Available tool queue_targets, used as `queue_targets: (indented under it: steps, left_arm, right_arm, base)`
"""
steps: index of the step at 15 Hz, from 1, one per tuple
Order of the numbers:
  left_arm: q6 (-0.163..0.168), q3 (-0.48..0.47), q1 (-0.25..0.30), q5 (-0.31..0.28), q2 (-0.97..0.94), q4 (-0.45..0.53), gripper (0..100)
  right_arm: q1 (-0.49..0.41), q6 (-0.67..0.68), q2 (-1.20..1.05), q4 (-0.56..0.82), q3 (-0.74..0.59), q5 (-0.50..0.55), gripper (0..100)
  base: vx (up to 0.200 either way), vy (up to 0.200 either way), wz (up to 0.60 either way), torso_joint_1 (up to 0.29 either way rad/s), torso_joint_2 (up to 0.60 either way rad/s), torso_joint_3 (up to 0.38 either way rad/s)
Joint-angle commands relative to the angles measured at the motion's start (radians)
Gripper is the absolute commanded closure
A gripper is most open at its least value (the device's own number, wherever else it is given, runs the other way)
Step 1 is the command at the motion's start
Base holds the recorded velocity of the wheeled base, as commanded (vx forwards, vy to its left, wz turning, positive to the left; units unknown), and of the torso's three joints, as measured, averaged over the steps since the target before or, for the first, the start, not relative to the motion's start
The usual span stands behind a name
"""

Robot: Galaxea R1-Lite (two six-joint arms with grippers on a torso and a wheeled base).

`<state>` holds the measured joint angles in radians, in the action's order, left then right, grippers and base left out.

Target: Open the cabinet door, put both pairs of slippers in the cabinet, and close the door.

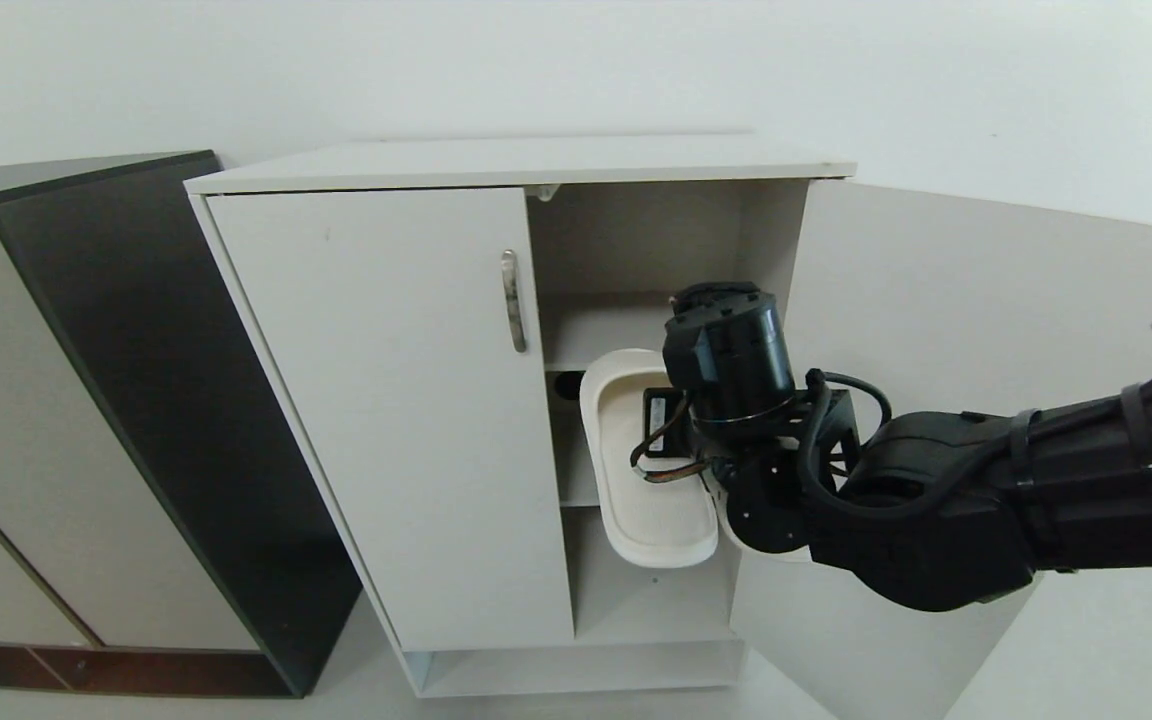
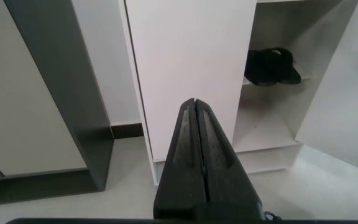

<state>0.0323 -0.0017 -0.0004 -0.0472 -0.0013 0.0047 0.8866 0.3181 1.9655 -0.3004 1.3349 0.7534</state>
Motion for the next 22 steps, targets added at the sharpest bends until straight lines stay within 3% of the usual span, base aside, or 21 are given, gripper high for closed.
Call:
queue_targets:
  steps: [1, 6, 22]
  left_arm:
    - [0.0, 0.0, 0.0, 0.0, 0.001, 0.0, 100]
    - [0.0, 0.0, 0.0, 0.0, 0.001, 0.0, 100]
    - [0.0, 0.0, 0.0, 0.0, 0.001, 0.0, 100]
  right_arm:
    - [0.002, 0.001, -0.002, 0.014, 0.007, 0.001, 100]
    - [0.005, 0.004, 0.026, 0.015, -0.006, 0.003, 100]
    - [0.003, -0.011, 0.042, 0.012, 0.006, 0.004, 100]
  base:
    - [0.0, 0.0, 0.0, 0.0, 0.0, 0.0]
    - [0.0, 0.0, 0.0, 0.0, 0.0, 0.0]
    - [0.188, 0.0, 0.0, 0.001, 0.0, 0.003]
